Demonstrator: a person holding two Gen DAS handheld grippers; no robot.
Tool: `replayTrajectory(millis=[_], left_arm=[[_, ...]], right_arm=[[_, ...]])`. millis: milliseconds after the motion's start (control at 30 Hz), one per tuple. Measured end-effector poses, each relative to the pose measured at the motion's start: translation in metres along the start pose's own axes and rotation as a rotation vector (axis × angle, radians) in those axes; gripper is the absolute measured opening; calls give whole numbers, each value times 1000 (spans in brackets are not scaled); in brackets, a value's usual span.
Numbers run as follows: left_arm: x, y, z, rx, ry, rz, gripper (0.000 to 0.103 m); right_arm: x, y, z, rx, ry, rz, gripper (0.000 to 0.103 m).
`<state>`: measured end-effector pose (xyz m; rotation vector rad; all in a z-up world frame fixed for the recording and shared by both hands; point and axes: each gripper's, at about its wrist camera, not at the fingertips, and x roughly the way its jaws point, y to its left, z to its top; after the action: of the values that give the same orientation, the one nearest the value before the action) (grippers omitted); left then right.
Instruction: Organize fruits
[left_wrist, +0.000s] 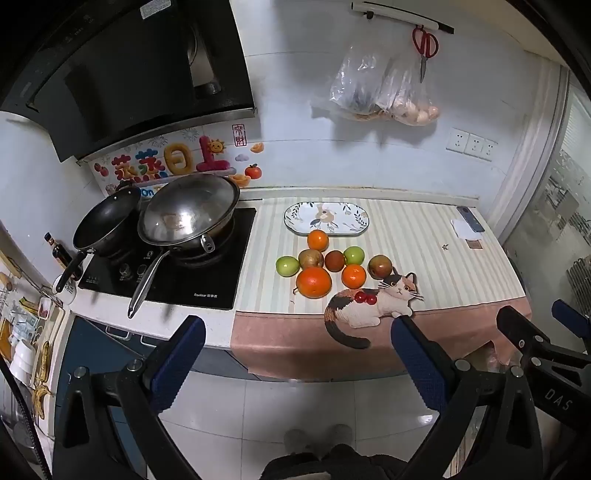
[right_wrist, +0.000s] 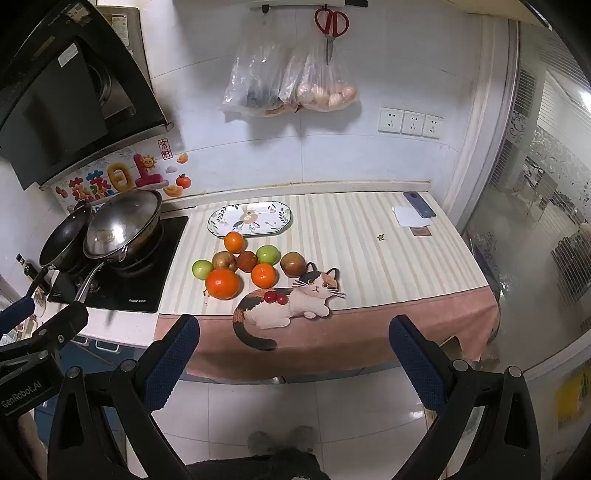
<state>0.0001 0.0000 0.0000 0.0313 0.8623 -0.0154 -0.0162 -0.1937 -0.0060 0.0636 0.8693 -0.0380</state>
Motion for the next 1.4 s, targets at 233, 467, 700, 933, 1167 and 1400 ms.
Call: replayTrajectory(millis=[233, 467, 700, 933, 1167, 1400], left_arm=[[0, 0, 0, 0, 2, -2, 103], [0, 0, 0, -1, 5, -5, 103], [0, 0, 0, -1, 5, -6, 103], [0, -5, 0, -3, 6, -6, 103], [-2, -5, 0, -7, 6, -5, 103], [-2, -5, 1, -7, 7, -8, 103]], right_arm=[[-2, 0, -1, 3, 0, 15, 103], [-1, 1, -2, 6, 2, 12, 103], [-2, 1, -2, 6, 3, 12, 103], [-4, 2, -3, 8, 5, 15, 103], [-6, 7, -3, 9, 8, 17, 103], [-4, 8, -1, 11, 9, 19, 103]])
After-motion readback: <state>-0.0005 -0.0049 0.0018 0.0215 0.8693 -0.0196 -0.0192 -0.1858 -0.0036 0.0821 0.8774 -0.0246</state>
